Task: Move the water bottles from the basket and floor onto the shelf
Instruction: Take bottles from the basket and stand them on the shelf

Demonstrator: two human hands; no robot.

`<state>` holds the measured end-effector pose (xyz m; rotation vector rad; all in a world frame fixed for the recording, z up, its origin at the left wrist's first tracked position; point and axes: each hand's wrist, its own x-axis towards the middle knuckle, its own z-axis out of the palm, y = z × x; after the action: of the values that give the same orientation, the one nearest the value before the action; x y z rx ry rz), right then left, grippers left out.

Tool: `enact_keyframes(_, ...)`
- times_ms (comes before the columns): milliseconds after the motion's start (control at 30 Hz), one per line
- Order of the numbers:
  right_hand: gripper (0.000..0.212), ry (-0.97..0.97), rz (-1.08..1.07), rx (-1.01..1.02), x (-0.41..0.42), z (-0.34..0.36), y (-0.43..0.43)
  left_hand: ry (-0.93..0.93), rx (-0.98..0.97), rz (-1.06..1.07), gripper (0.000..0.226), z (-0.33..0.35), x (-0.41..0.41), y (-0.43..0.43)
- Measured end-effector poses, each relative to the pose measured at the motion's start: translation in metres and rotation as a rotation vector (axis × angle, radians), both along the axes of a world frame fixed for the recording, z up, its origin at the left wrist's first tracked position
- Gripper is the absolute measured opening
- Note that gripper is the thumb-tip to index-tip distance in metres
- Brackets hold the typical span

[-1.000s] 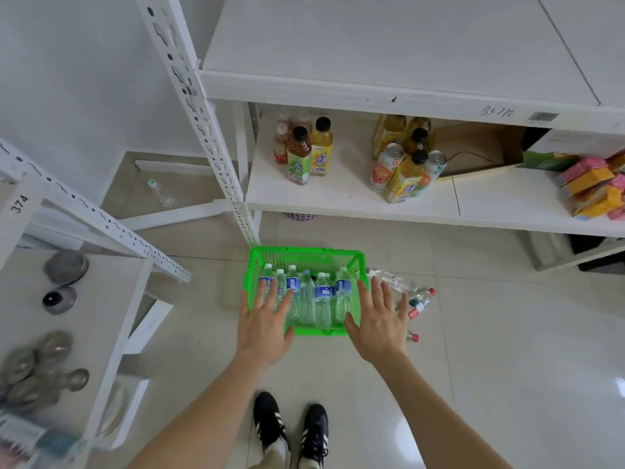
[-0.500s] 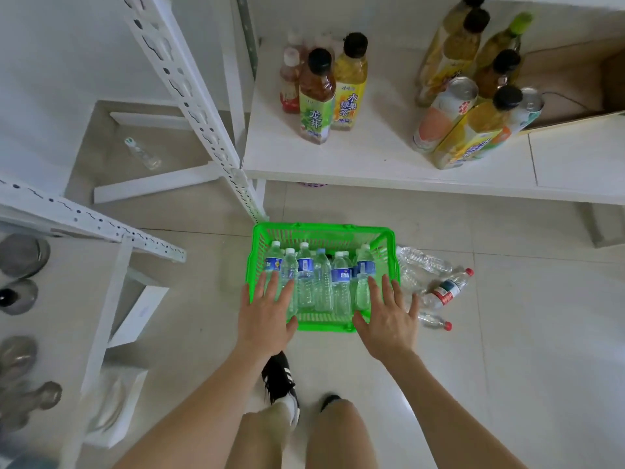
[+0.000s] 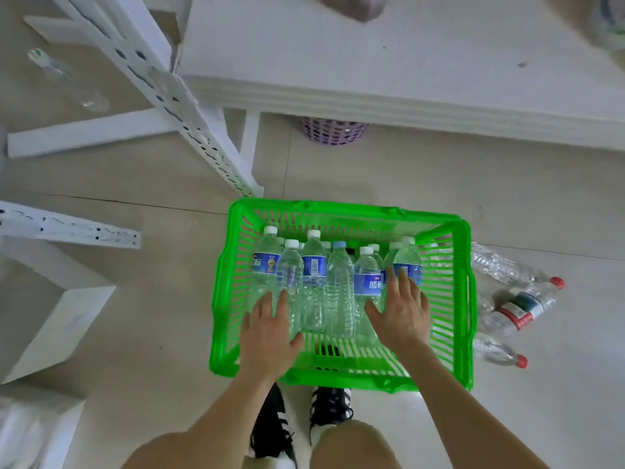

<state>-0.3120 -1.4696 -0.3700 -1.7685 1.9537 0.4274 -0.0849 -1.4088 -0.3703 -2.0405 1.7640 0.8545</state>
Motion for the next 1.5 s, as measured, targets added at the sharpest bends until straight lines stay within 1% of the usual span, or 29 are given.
enact_keyframes(133, 0.077, -0.064, -0.051, 0.017, 0.002, -0.054, -0.008, 0.005, 0.037, 0.123, 0.093, -0.052, -0.001, -0.004)
enact_keyframes(233, 0.079, -0.131, -0.129, 0.062, 0.002, -0.082, -0.008, 0.066, 0.063, 0.268, 0.098, -0.075, -0.005, -0.003)
enact_keyframes(333, 0.081, -0.226, -0.228, 0.079, 0.001, -0.100, -0.006, 0.115, 0.010, 0.384, 0.096, -0.087, -0.009, -0.005)
enact_keyframes(433, 0.081, -0.334, -0.324, 0.070, -0.001, -0.114, -0.006, 0.114, -0.057, 0.414, 0.091, -0.090, -0.012, -0.009)
enact_keyframes(567, 0.071, -0.415, -0.476, 0.094, -0.005, -0.129, -0.011, 0.090, -0.077, 0.437, 0.088, -0.093, -0.015, -0.012)
enact_keyframes(633, 0.073, -0.454, -0.538, 0.098, -0.010, -0.133, -0.013, 0.103, -0.074, 0.459, 0.087, -0.095, -0.016, -0.012)
enact_keyframes(700, 0.077, -0.474, -0.582, 0.088, -0.015, -0.137, -0.014, 0.126, -0.079, 0.495, 0.087, -0.098, -0.017, -0.012)
enact_keyframes(833, 0.079, -0.522, -0.646, 0.102, -0.016, -0.142, -0.016, 0.168, -0.083, 0.564, 0.088, -0.102, -0.013, -0.016)
enact_keyframes(900, 0.076, -0.558, -0.681, 0.097, -0.017, -0.142, -0.017, 0.184, -0.036, 0.595, 0.088, -0.103, -0.009, -0.021)
enact_keyframes(967, 0.069, -0.623, -0.731, 0.092, -0.018, -0.141, -0.016, 0.211, 0.009, 0.614, 0.087, -0.104, -0.007, -0.024)
enact_keyframes(1100, 0.055, -0.786, -0.849, 0.096, -0.020, -0.136, -0.018, 0.333, 0.066, 0.664, 0.092, -0.106, -0.009, -0.026)
enact_keyframes(1200, 0.059, -0.850, -0.882, 0.080, -0.022, -0.128, -0.021, 0.419, 0.079, 0.753, 0.092, -0.104, -0.007, -0.027)
enact_keyframes(1267, 0.063, -0.884, -0.929, 0.086, -0.022, -0.121, -0.023, 0.510, 0.108, 0.819, 0.086, -0.102, -0.003, -0.027)
enact_keyframes(1333, 0.060, -0.912, -0.966, 0.096, -0.020, -0.114, -0.023, 0.593, 0.166, 0.903, 0.080, -0.099, 0.001, -0.025)
enact_keyframes(1400, 0.055, -0.929, -0.983, 0.103, -0.016, -0.105, -0.021, 0.642, 0.211, 0.978, 0.085, -0.093, 0.005, -0.024)
enact_keyframes(1500, 0.055, -0.948, -0.997, 0.131, -0.010, -0.090, -0.015, 0.707, 0.254, 1.079, 0.096, -0.080, 0.008, -0.025)
